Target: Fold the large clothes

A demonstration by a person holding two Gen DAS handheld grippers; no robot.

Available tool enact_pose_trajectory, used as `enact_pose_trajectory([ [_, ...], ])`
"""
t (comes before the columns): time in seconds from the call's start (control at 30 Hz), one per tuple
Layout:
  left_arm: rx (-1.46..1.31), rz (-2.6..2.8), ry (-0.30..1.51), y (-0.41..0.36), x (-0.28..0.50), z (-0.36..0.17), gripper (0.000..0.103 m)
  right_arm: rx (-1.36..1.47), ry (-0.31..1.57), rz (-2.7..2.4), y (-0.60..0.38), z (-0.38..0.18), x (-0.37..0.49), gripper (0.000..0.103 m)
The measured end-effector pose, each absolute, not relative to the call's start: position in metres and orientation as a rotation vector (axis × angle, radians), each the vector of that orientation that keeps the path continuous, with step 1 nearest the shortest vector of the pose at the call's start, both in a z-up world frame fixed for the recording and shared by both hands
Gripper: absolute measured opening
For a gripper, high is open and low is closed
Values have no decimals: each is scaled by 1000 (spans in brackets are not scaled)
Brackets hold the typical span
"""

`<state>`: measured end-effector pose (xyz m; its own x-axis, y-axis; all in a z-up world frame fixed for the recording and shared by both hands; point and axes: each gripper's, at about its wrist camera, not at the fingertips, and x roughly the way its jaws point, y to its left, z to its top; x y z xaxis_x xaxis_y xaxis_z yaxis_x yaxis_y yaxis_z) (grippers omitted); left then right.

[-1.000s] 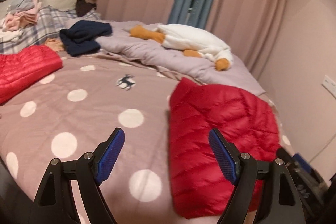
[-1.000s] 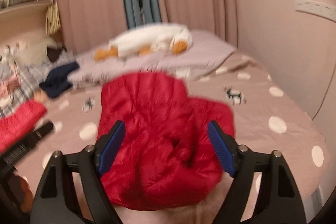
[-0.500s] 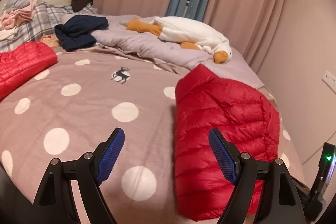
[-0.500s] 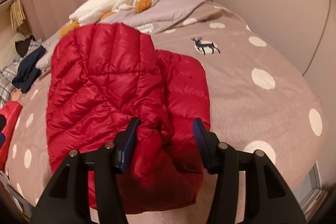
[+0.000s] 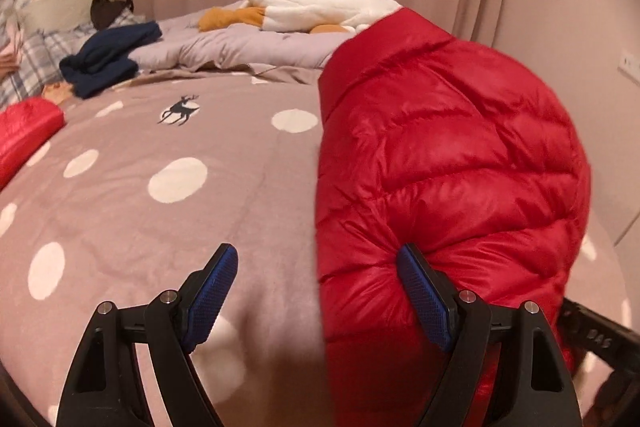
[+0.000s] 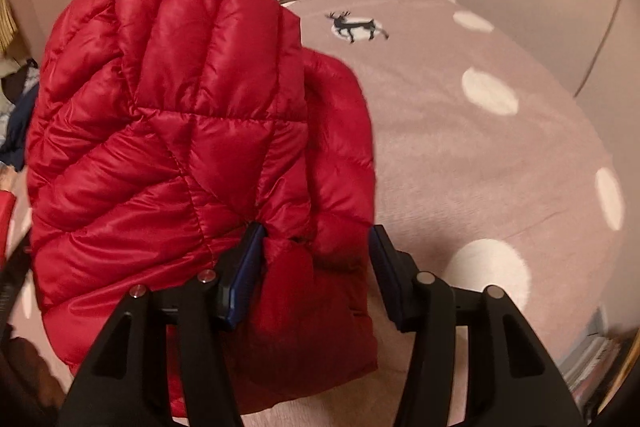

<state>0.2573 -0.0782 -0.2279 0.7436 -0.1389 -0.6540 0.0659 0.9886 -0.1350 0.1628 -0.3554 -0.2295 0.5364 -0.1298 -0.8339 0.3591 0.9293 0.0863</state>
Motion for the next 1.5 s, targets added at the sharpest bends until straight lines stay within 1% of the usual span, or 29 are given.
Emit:
enact_pose_trajectory([
  [0.13,-119,-148,807,-80,274,-245,82,291,970,-270,-362,-238,164,57],
  [0.23,-120,-169,815,-75,276,-243,82,273,975,-274,-360,-241,167,62],
  [0.33,-99,-157,795,-69,272,-223,80,270,988,-275,-364,-226,170,61],
  [0.37,-86,-158,771,-67,272,-214,78,253,975,-273,-366,-215,171,59],
  [0.47,-38,-144,723,-64,276,-184,69,215,900,-272,-363,-179,165,59],
  [0.5,-40,-144,717,-60,281,-175,69,224,879,-272,-361,-168,163,59],
  [0.63,-113,-154,724,-42,310,-156,65,191,755,-220,-349,-121,175,52],
  [0.7,-141,-161,736,-34,333,-155,62,203,721,-154,-344,-106,191,40],
  [0.73,-140,-159,731,-34,344,-157,62,212,719,-125,-342,-103,202,38],
  [0.8,-117,-139,728,-35,365,-163,62,237,729,-86,-342,-106,228,30],
  [0.87,-84,-140,766,-42,385,-181,62,268,758,-52,-342,-118,246,27],
  [0.97,-64,-174,831,-57,398,-217,62,271,875,-106,-342,-151,279,27],
  [1.07,-12,-177,857,-72,407,-236,62,247,963,-138,-342,-177,300,27],
  [1.13,-70,-199,865,-68,411,-240,62,220,982,-163,-346,-183,309,24],
  [1.3,-164,-261,913,-60,417,-243,62,244,1012,-184,-358,-204,318,24],
  [1.47,-142,-210,880,-62,404,-224,62,290,942,-174,-361,-186,301,27],
  [1.5,-144,-210,875,-60,401,-220,61,300,927,-170,-361,-182,296,29],
])
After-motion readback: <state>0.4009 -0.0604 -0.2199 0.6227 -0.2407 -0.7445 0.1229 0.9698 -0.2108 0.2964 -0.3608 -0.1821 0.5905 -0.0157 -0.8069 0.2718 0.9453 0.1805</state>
